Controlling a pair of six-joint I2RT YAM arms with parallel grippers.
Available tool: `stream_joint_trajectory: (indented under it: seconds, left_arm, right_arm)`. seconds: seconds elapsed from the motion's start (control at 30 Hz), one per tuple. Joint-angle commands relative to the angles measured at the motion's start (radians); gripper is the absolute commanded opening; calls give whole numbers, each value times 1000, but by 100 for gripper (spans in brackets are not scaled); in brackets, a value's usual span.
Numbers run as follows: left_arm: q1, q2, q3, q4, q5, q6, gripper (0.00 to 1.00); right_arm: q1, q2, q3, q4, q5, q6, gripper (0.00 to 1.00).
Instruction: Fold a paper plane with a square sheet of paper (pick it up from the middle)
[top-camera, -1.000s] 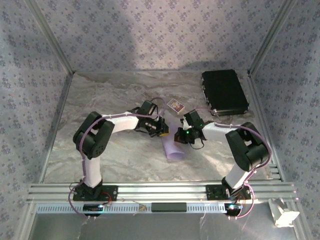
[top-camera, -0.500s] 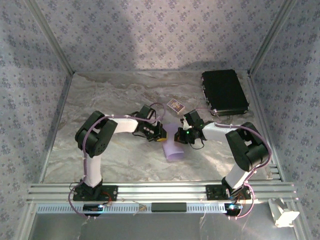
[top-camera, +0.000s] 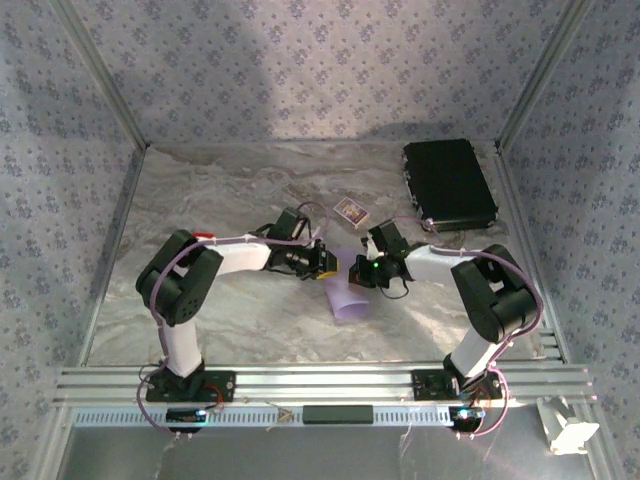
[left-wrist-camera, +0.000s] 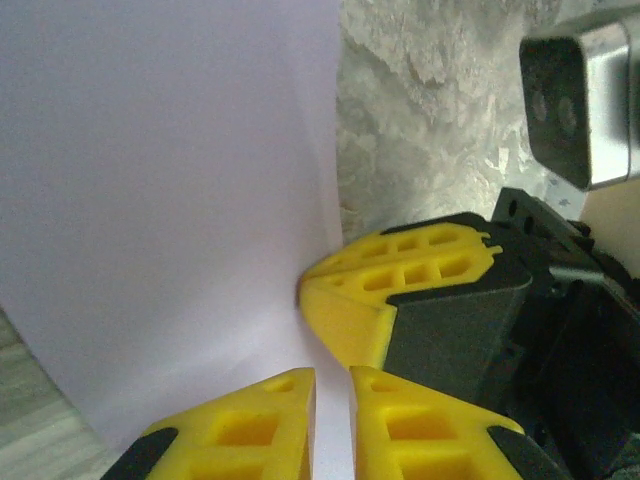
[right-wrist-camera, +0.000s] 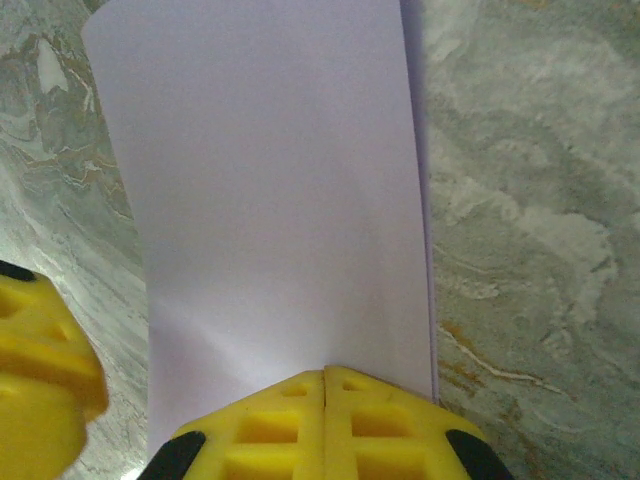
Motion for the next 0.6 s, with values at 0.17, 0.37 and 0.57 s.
stream_joint_trajectory:
  seconds: [0.17, 0.37, 0.57]
  left_arm:
    - [-9, 78, -79, 46, 37, -6, 13]
    - [-4, 85, -98, -5, 13, 67, 13]
    - [-10, -17, -41, -77, -19, 71, 13]
  right_arm:
    - [-4, 25, -52, -99, 73, 18, 0]
    - [-2, 31, -52, -94, 72, 22, 0]
    - [-2, 20, -53, -95, 78, 21, 0]
